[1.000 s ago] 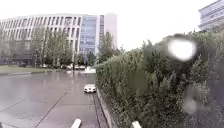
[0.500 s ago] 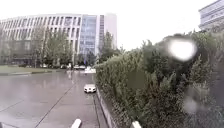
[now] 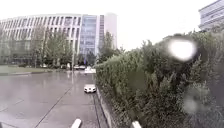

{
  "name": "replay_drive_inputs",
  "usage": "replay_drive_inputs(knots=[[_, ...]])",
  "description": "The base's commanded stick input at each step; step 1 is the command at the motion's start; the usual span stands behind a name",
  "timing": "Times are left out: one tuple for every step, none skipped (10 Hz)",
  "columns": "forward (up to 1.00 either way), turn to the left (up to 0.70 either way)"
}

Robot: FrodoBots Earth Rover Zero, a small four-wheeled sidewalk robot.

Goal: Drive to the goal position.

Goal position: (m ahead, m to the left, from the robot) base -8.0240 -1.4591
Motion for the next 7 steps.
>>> replay_drive_inputs(knots=[[0.04,0.00],[0.04,0.00],[0.04,0.00],[0.04,0.00],[0.04,0.00],[0.04,0.00],[0.04,0.00]])
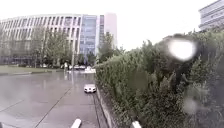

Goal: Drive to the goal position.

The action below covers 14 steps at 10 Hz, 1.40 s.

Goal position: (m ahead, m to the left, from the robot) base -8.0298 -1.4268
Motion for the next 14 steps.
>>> replay_drive_inputs(knots=[[0.04,0.00],[0.04,0.00],[0.04,0.00],[0.04,0.00],[0.04,0.00],[0.04,0.00],[0.04,0.00],[0.04,0.00],[0.04,0.00],[0.04,0.00],[0.04,0.00],[0.04,0.00],[0.04,0.00],[0.04,0.00]])
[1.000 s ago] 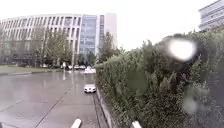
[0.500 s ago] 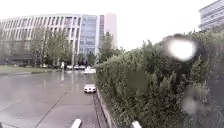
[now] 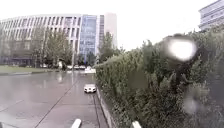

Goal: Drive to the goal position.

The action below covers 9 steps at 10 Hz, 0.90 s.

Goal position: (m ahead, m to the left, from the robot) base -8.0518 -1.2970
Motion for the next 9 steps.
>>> replay_drive_inputs(knots=[[0.04,0.00],[0.04,0.00],[0.04,0.00],[0.04,0.00],[0.04,0.00],[0.04,0.00],[0.04,0.00],[0.04,0.00],[0.04,0.00]])
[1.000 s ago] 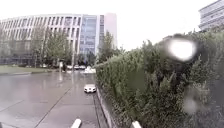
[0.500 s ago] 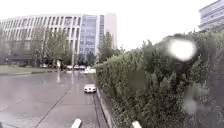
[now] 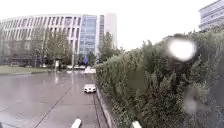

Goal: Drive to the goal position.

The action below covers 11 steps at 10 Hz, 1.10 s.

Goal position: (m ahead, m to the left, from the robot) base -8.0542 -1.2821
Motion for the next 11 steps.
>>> replay_drive_inputs(knots=[[0.04,0.00],[0.04,0.00],[0.04,0.00],[0.04,0.00],[0.04,0.00],[0.04,0.00],[0.04,0.00],[0.04,0.00],[0.04,0.00],[0.04,0.00],[0.04,0.00]])
